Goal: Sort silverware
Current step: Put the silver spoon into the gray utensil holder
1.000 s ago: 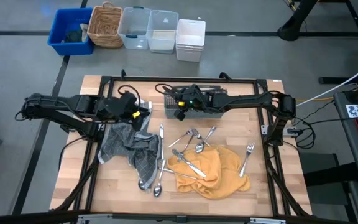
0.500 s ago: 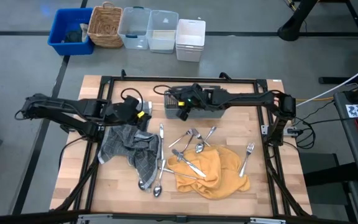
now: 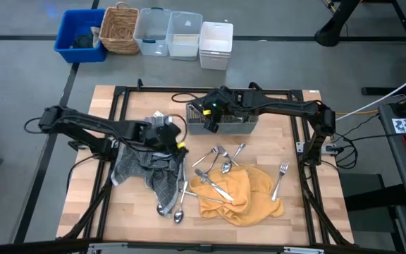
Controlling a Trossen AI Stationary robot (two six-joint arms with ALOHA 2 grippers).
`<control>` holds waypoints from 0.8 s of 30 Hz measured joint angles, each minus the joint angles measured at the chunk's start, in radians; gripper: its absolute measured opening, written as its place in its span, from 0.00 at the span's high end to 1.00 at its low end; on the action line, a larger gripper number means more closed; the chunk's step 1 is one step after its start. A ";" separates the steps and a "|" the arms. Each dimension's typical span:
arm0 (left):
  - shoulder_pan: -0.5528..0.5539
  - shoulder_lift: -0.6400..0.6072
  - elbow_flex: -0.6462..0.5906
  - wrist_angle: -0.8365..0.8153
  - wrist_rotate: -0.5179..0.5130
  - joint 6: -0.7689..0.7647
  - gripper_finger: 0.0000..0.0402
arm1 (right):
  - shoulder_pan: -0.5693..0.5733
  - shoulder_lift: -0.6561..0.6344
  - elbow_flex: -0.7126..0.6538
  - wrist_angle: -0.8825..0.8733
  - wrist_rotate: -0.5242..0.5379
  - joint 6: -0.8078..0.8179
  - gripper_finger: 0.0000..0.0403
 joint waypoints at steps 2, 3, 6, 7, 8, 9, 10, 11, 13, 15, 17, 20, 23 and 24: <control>-0.013 0.039 0.000 0.001 0.060 -0.005 0.76 | 0.000 0.000 0.030 -0.034 0.000 -0.002 0.66; -0.023 0.057 0.000 0.000 0.092 -0.004 0.76 | 0.000 0.000 0.042 -0.056 0.000 -0.009 0.66; -0.058 0.101 0.000 0.002 0.192 0.036 0.76 | 0.000 0.000 0.078 -0.118 0.000 -0.048 0.66; -0.071 0.113 0.000 0.001 0.217 0.056 0.76 | 0.000 0.000 0.086 -0.125 0.000 -0.056 0.66; -0.086 0.122 0.000 0.002 0.235 0.081 0.76 | 0.000 -0.001 0.092 -0.131 0.000 -0.067 0.66; -0.101 0.131 0.000 0.002 0.245 0.111 0.76 | 0.000 -0.001 0.094 -0.137 0.000 -0.077 0.66; -0.117 0.137 0.000 0.002 0.249 0.151 0.76 | 0.000 -0.001 0.095 -0.142 0.000 -0.088 0.66; -0.133 0.141 0.000 0.001 0.251 0.204 0.76 | 0.000 -0.001 0.095 -0.141 0.000 -0.103 0.66; -0.164 0.152 0.000 0.005 0.251 0.344 0.76 | 0.000 -0.001 0.096 -0.141 0.000 -0.128 0.66; -0.197 0.157 0.000 0.004 0.250 0.497 0.76 | 0.000 -0.001 0.096 -0.141 0.000 -0.150 0.66; -0.227 0.160 0.000 0.015 0.250 0.654 0.76 | 0.001 -0.001 0.096 -0.141 -0.005 -0.162 0.66; -0.266 0.167 0.000 0.036 0.243 0.853 0.76 | 0.001 -0.001 0.096 -0.145 -0.064 -0.155 0.66; -0.295 0.186 0.000 0.090 0.219 1.004 0.76 | 0.003 -0.005 0.096 -0.159 -0.150 -0.135 0.66; -0.299 0.195 0.000 0.118 0.212 1.045 0.76 | 0.009 -0.009 0.096 -0.160 -0.174 -0.125 0.66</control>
